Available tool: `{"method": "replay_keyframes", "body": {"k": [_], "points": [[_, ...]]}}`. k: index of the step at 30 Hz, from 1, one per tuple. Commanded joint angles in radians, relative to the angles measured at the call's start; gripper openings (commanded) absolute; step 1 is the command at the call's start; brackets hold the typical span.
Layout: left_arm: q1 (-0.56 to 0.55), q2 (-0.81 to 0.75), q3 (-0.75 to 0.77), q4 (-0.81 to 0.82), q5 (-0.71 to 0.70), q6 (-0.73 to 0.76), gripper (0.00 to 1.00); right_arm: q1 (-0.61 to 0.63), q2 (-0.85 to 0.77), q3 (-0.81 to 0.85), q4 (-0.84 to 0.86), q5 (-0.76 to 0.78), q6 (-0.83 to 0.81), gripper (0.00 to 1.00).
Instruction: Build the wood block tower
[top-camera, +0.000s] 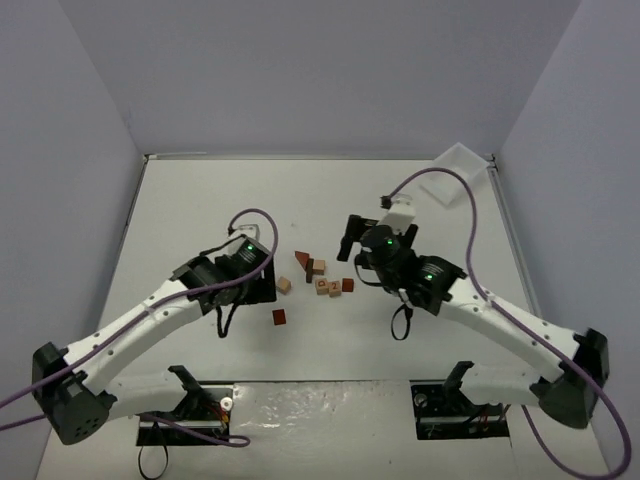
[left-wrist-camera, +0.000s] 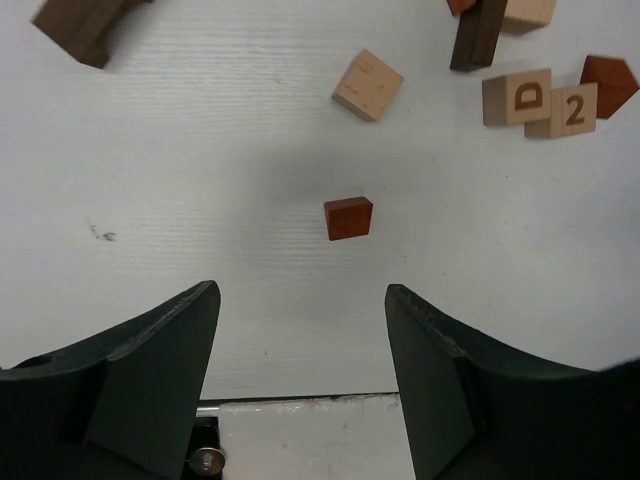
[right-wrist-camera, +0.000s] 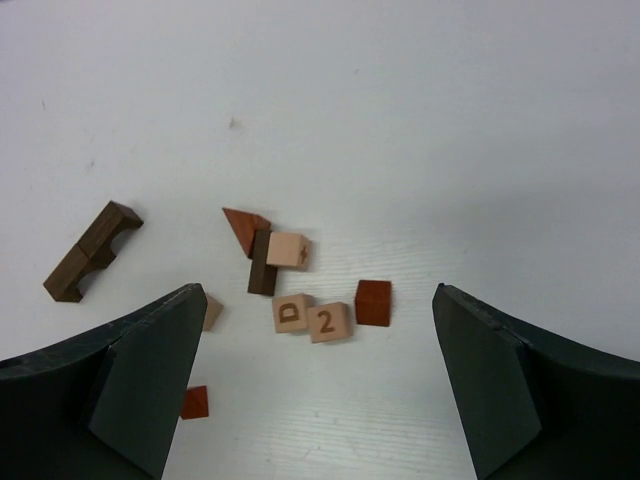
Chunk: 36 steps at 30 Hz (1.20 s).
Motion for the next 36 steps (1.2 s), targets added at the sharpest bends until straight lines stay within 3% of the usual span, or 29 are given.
{"method": "replay_keyframes", "body": {"k": [1,7,15,25,36], "points": [[-0.099,0.124,0.048,0.054,-0.081,-0.133,0.64,-0.173,-0.197,-0.066,-0.042,-0.134,-0.185,0.96],[-0.157,0.281,0.022,0.15,-0.056,-0.202,0.64,-0.357,-0.315,-0.131,-0.083,-0.247,-0.268,0.98],[-0.18,0.434,0.01,0.195,-0.035,-0.271,0.64,-0.468,-0.348,-0.17,-0.094,-0.35,-0.295,0.98],[-0.165,0.479,-0.027,0.225,-0.04,-0.287,0.62,-0.479,-0.358,-0.182,-0.095,-0.36,-0.311,0.98],[-0.149,0.511,-0.033,0.246,-0.027,-0.256,0.52,-0.477,-0.355,-0.189,-0.095,-0.365,-0.322,0.98]]}}
